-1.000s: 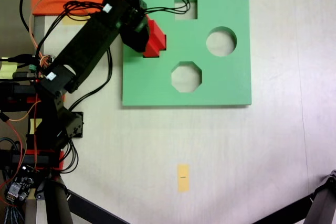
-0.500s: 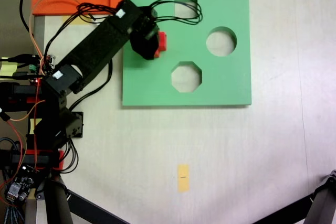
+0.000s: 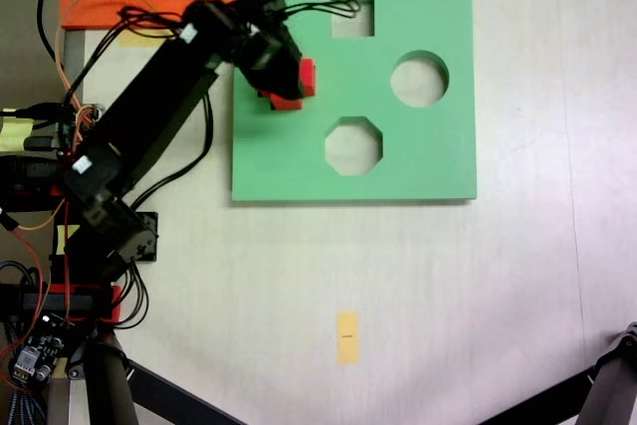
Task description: Put the cross columnar block into the corresponding hole
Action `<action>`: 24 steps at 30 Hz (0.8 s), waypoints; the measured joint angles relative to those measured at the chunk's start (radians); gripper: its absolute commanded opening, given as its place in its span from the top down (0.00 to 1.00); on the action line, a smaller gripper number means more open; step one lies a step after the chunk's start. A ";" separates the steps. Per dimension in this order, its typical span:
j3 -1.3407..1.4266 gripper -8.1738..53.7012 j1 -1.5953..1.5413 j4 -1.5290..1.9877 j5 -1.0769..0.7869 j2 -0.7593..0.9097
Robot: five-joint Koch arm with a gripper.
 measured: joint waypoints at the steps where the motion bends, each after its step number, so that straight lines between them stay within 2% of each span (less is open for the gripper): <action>1: 0.000 0.03 0.017 0.000 -0.098 0.040; 7: 0.245 0.04 0.247 -0.008 -0.896 0.212; 11: 0.446 0.04 0.426 -0.150 -1.226 0.241; 19: 0.971 0.04 0.626 -0.899 -1.620 0.245; 24: 1.160 0.04 0.706 -1.101 -1.805 0.288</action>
